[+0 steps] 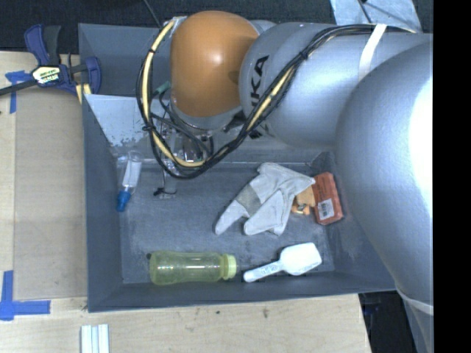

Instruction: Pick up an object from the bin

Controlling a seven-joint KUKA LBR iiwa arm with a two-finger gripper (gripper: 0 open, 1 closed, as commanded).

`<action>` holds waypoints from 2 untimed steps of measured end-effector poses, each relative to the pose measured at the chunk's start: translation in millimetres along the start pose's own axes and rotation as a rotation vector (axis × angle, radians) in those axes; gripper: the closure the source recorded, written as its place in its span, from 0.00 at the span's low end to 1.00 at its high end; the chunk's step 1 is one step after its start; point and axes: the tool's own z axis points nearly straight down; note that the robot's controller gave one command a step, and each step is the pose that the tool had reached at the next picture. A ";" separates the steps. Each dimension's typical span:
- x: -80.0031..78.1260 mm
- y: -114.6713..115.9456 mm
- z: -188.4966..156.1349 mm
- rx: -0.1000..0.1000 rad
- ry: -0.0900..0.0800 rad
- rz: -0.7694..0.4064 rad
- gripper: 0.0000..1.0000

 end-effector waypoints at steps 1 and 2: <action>-1.9 -1.0 -5.5 -0.001 -0.008 0.003 0.00; -2.4 19.1 48.8 -0.002 -0.014 -0.064 0.00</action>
Offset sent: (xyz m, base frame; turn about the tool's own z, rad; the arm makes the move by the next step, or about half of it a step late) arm -0.0021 0.0389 -0.1051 -0.1274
